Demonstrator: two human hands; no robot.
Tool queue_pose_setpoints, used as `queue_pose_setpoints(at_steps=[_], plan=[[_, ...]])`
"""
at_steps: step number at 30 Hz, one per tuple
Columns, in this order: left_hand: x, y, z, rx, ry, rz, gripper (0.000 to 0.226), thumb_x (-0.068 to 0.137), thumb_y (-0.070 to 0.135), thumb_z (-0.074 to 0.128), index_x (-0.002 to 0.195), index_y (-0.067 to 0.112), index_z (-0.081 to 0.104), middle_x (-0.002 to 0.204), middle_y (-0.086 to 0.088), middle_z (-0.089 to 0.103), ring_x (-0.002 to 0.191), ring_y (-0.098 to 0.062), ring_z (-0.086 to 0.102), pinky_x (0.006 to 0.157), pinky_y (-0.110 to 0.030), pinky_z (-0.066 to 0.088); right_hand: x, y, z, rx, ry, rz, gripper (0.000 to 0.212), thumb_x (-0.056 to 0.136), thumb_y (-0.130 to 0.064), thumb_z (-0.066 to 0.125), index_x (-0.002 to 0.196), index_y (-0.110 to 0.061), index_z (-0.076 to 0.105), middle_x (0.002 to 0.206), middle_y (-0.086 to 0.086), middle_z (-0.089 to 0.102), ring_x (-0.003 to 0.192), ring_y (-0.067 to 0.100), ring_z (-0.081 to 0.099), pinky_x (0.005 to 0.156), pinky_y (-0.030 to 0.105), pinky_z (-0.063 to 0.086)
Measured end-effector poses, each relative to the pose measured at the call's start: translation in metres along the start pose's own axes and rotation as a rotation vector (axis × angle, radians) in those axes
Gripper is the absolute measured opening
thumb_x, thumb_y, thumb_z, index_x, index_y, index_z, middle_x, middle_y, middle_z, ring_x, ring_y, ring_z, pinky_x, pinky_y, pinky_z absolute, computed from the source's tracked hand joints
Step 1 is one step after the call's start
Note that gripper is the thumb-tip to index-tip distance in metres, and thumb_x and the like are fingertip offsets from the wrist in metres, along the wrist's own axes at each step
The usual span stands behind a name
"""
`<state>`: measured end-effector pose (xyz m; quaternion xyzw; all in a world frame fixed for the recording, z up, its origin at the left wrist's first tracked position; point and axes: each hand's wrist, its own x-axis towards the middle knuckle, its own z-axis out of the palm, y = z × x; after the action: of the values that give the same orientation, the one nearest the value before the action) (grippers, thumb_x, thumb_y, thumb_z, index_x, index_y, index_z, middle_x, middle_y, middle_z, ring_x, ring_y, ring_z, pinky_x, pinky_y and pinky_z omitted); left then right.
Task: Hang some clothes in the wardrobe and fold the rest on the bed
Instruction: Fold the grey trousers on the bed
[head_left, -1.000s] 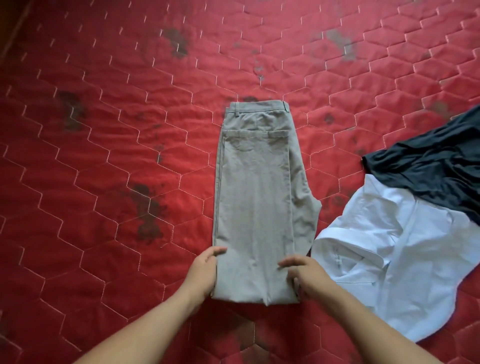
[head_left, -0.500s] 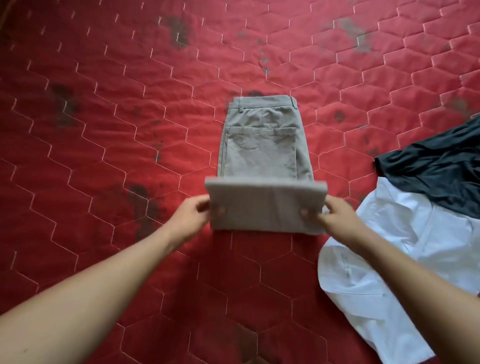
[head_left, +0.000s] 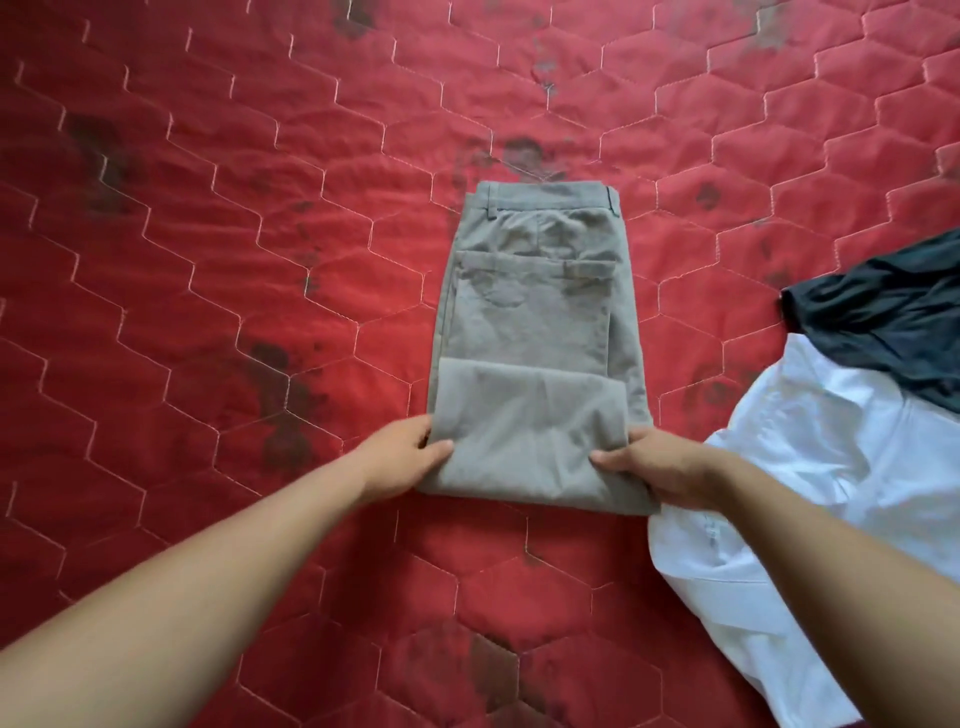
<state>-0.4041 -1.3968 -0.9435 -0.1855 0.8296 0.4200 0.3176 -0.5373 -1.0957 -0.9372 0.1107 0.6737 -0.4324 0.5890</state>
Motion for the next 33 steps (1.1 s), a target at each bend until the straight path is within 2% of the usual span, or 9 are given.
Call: queue_pose_setpoints(at_steps=[7,12,15,16,18,21,24,27,33], plan=[[-0.044,0.000,0.011,-0.393,-0.024,0.016,0.028,0.102,0.014,0.057,0.128,0.022,0.065,0.124,0.009,0.070,0.118,-0.009,0.063,0.108,-0.041,0.047,-0.036,0.016,0.011,0.064,-0.003,-0.025,0.021,0.098,-0.009,0.063,0.118,-0.008,0.069,0.114,0.009,0.075,0.107,0.026,0.072,0.100,0.043,0.054],[-0.017,0.053,-0.049,-0.511,0.245,0.169,0.019,0.101,0.013,0.058,0.115,0.022,0.066,0.111,0.003,0.074,0.108,-0.014,0.067,0.098,-0.040,0.053,-0.053,-0.066,-0.015,0.040,0.152,-0.346,0.020,0.096,-0.008,0.065,0.115,-0.013,0.069,0.107,0.004,0.077,0.099,0.021,0.074,0.075,0.025,0.058],[0.026,0.083,-0.085,-0.341,0.423,0.100,0.037,0.098,0.016,0.060,0.134,0.021,0.053,0.118,-0.002,0.068,0.110,-0.024,0.065,0.091,-0.025,0.053,-0.037,-0.119,-0.027,-0.172,0.424,-0.436,0.024,0.095,-0.021,0.066,0.118,-0.020,0.061,0.115,0.004,0.072,0.096,0.015,0.071,0.069,0.024,0.056],[0.037,0.089,-0.089,-0.234,0.448,0.041,0.055,0.097,0.019,0.060,0.148,0.021,0.041,0.130,-0.007,0.061,0.118,-0.026,0.059,0.096,-0.022,0.049,-0.027,-0.127,-0.027,-0.356,0.559,-0.405,0.037,0.094,-0.028,0.066,0.128,-0.021,0.054,0.125,0.006,0.066,0.105,0.020,0.067,0.078,0.032,0.056],[0.050,0.093,-0.082,0.042,0.431,-0.049,0.075,0.096,0.028,0.059,0.159,0.022,0.019,0.153,-0.019,0.035,0.139,-0.037,0.038,0.115,-0.037,0.035,-0.012,-0.122,-0.018,-0.773,0.738,-0.327,0.061,0.092,-0.041,0.063,0.145,-0.021,0.038,0.145,0.015,0.047,0.131,0.036,0.047,0.102,0.049,0.045],[0.041,0.078,-0.035,0.393,0.345,0.020,0.081,0.098,0.047,0.054,0.159,0.038,0.002,0.166,-0.014,-0.012,0.154,-0.036,-0.007,0.121,-0.052,0.017,0.001,-0.067,0.014,-1.196,0.694,-0.361,0.070,0.094,-0.063,0.046,0.153,-0.039,0.018,0.167,0.008,0.006,0.154,0.033,0.005,0.114,0.068,0.023],[0.027,0.047,0.012,0.568,0.206,0.013,0.086,0.096,0.061,0.047,0.154,0.048,-0.015,0.158,-0.009,-0.041,0.151,-0.034,-0.025,0.123,-0.055,0.006,0.014,-0.010,0.027,-1.294,0.557,-0.281,0.078,0.092,-0.077,0.026,0.156,-0.045,-0.005,0.166,-0.003,-0.024,0.154,0.034,-0.015,0.112,0.075,0.017],[0.029,0.034,0.028,0.564,0.231,0.009,0.089,0.097,0.057,0.051,0.156,0.044,-0.015,0.156,-0.014,-0.042,0.150,-0.038,-0.024,0.125,-0.052,0.001,0.029,0.007,0.029,-1.274,0.572,-0.252,0.079,0.091,-0.079,0.020,0.155,-0.046,-0.014,0.163,-0.006,-0.032,0.152,0.042,-0.016,0.113,0.075,0.010],[0.012,0.040,0.037,0.338,0.314,0.091,0.087,0.092,0.033,0.070,0.160,0.030,0.017,0.163,-0.013,-0.027,0.154,-0.034,-0.009,0.125,-0.042,0.013,0.019,0.013,0.041,-1.273,0.557,-0.286,0.085,0.098,-0.062,0.039,0.160,-0.032,-0.010,0.166,0.009,-0.025,0.151,0.050,-0.007,0.123,0.058,0.012]])
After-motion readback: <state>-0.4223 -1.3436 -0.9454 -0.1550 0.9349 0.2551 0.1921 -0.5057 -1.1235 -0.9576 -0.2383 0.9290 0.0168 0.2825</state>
